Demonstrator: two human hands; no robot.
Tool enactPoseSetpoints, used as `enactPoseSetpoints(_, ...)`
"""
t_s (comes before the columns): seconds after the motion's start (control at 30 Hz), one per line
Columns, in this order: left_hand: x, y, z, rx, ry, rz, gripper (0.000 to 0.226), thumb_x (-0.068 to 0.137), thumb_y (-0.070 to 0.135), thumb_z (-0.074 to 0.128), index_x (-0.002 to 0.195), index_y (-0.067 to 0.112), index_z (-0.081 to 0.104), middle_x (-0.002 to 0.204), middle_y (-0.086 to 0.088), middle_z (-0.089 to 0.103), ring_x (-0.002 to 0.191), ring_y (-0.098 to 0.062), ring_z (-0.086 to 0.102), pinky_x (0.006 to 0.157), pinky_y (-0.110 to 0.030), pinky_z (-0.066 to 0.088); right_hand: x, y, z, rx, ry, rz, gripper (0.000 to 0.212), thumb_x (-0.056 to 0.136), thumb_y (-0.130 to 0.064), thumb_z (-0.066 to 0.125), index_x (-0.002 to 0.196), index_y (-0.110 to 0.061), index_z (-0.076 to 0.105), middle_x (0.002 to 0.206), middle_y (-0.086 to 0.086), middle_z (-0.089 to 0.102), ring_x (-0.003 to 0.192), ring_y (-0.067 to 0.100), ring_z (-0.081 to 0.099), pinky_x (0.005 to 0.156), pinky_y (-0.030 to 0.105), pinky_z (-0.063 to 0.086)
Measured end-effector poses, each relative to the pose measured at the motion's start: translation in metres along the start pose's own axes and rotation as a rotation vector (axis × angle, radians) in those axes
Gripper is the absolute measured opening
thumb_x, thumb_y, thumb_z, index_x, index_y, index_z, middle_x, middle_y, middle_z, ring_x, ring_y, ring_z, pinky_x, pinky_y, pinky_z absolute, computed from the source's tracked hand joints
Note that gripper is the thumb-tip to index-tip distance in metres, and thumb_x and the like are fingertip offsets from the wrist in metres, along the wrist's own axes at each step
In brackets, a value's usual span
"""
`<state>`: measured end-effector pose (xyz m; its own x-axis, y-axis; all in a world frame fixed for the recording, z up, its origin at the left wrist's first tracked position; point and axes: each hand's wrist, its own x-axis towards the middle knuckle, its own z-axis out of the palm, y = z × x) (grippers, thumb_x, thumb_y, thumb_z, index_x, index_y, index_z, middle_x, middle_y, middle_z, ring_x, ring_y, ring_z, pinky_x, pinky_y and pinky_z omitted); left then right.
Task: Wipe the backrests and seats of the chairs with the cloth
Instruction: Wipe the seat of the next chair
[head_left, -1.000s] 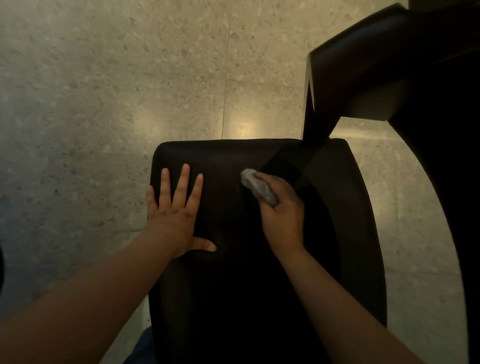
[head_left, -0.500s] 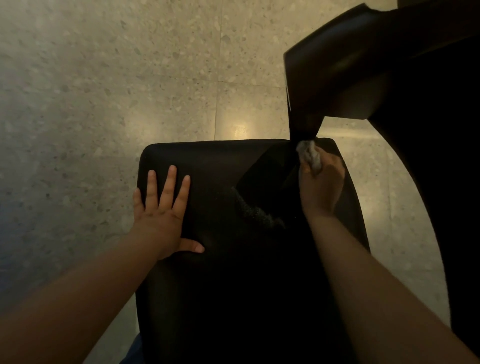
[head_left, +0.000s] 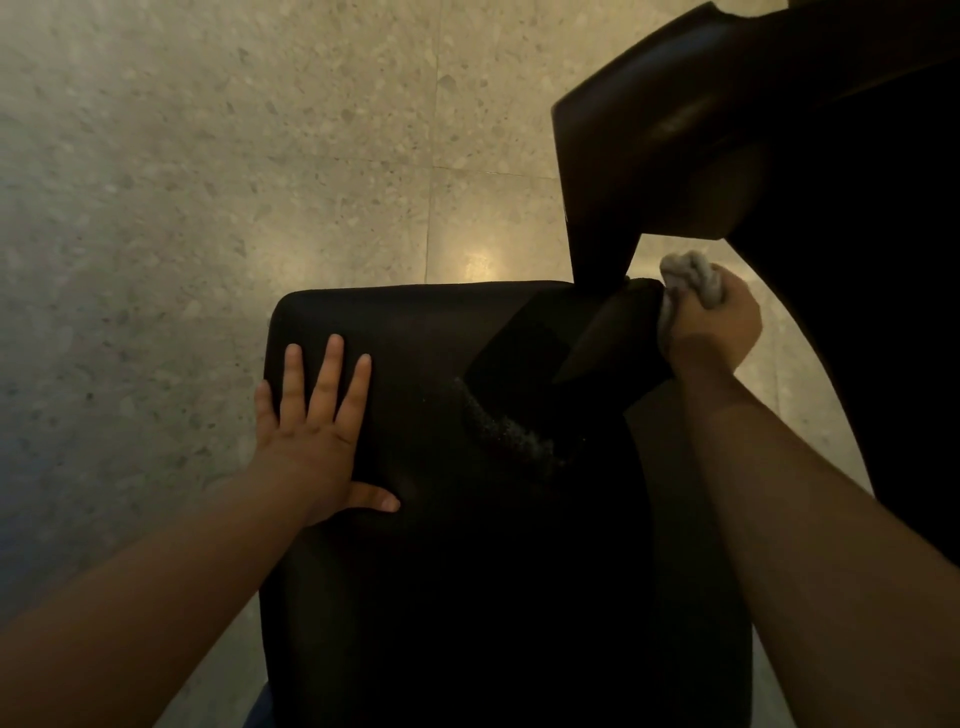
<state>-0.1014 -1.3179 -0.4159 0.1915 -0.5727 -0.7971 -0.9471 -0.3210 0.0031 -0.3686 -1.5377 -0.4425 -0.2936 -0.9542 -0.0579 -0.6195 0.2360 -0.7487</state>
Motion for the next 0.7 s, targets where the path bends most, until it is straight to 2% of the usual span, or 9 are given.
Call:
enactPoseSetpoints(0.07, 0.001, 0.0, 0.001, 0.005, -0.004, 0.001, 0.147, 0.052, 0.09, 0.057, 0.113, 0.028, -0.062, 0.126, -0.005, -0.066, 0.125, -0.04, -0.05, 0.114, -0.061, -0.011, 0.004, 0.008, 0.012, -0.017, -0.095, 0.064, 0.029, 0.092, -0.018, 0.061, 0.119, -0.01, 0.067, 0.117, 0.009, 0.067, 0.111, 0.022, 0.06, 0.081, 0.007, 0.033)
enactPoseSetpoints(0.2, 0.001, 0.0, 0.0, -0.001, -0.009, 0.0, 0.147, 0.052, 0.09, 0.057, 0.114, 0.028, -0.061, 0.125, -0.005, -0.066, 0.125, -0.04, -0.05, 0.114, -0.062, -0.011, -0.034, 0.007, 0.014, 0.042, -0.089, -0.023, 0.028, 0.096, -0.018, 0.058, 0.122, -0.01, 0.065, 0.117, 0.004, 0.066, 0.105, 0.008, 0.056, 0.082, -0.006, 0.033)
enactPoseSetpoints(0.3, 0.0, 0.001, -0.001, 0.005, -0.008, -0.009, 0.147, 0.052, 0.09, 0.057, 0.113, 0.028, -0.061, 0.125, -0.005, -0.066, 0.125, -0.04, -0.05, 0.114, -0.061, -0.012, -0.072, 0.012, 0.009, -0.018, -0.155, -0.155, 0.028, 0.096, -0.018, 0.059, 0.12, -0.007, 0.065, 0.12, 0.008, 0.065, 0.109, 0.012, 0.059, 0.093, 0.013, 0.047)
enactPoseSetpoints(0.4, -0.001, 0.001, -0.001, 0.006, 0.0, -0.01, 0.148, 0.051, 0.091, 0.056, 0.112, 0.029, -0.063, 0.125, -0.004, -0.066, 0.124, -0.039, -0.05, 0.114, -0.061, -0.012, -0.127, 0.014, 0.0, 0.048, -0.318, -0.136, 0.029, 0.092, -0.014, 0.062, 0.121, -0.015, 0.064, 0.124, 0.003, 0.061, 0.112, 0.008, 0.055, 0.094, 0.01, 0.043)
enactPoseSetpoints(0.5, -0.001, 0.001, -0.001, -0.011, 0.005, -0.004, 0.148, 0.049, 0.091, 0.056, 0.115, 0.03, -0.061, 0.126, -0.003, -0.066, 0.124, -0.039, -0.05, 0.113, -0.061, -0.012, -0.166, 0.013, -0.012, 0.164, -0.503, -0.118, 0.027, 0.094, -0.019, 0.061, 0.121, -0.022, 0.067, 0.119, -0.007, 0.065, 0.114, 0.006, 0.058, 0.098, 0.027, 0.047)
enactPoseSetpoints(0.53, -0.001, 0.0, -0.001, -0.014, 0.006, -0.001, 0.148, 0.049, 0.091, 0.057, 0.116, 0.03, -0.06, 0.126, -0.003, -0.066, 0.124, -0.038, -0.051, 0.113, -0.061, -0.013, -0.164, 0.01, -0.016, 0.197, -0.517, -0.109, 0.025, 0.094, -0.022, 0.06, 0.118, -0.027, 0.068, 0.115, -0.013, 0.066, 0.112, 0.003, 0.059, 0.096, 0.024, 0.047)
enactPoseSetpoints(0.6, 0.0, 0.0, 0.0, -0.01, 0.005, -0.001, 0.148, 0.048, 0.091, 0.057, 0.116, 0.031, -0.06, 0.126, -0.002, -0.066, 0.123, -0.037, -0.052, 0.112, -0.06, -0.014, -0.138, 0.005, -0.018, 0.17, -0.409, -0.122, 0.019, 0.094, -0.029, 0.061, 0.111, -0.034, 0.067, 0.105, -0.024, 0.065, 0.105, -0.002, 0.061, 0.088, 0.008, 0.043)
enactPoseSetpoints(0.63, 0.0, 0.0, 0.0, -0.012, 0.003, -0.004, 0.148, 0.048, 0.091, 0.057, 0.115, 0.031, -0.06, 0.126, -0.002, -0.066, 0.122, -0.037, -0.052, 0.112, -0.06, -0.014, -0.117, 0.002, -0.019, 0.101, -0.324, -0.14, 0.018, 0.094, -0.032, 0.06, 0.11, -0.031, 0.067, 0.102, -0.025, 0.063, 0.101, 0.0, 0.062, 0.081, 0.001, 0.038)
enactPoseSetpoints(0.7, 0.0, 0.0, 0.0, -0.01, 0.001, -0.002, 0.148, 0.049, 0.091, 0.057, 0.115, 0.03, -0.061, 0.125, -0.002, -0.067, 0.123, -0.038, -0.052, 0.112, -0.06, -0.014, -0.073, -0.003, -0.019, -0.032, -0.185, -0.21, 0.025, 0.095, -0.031, 0.06, 0.112, -0.016, 0.07, 0.101, -0.012, 0.064, 0.095, 0.005, 0.06, 0.076, -0.006, 0.033)
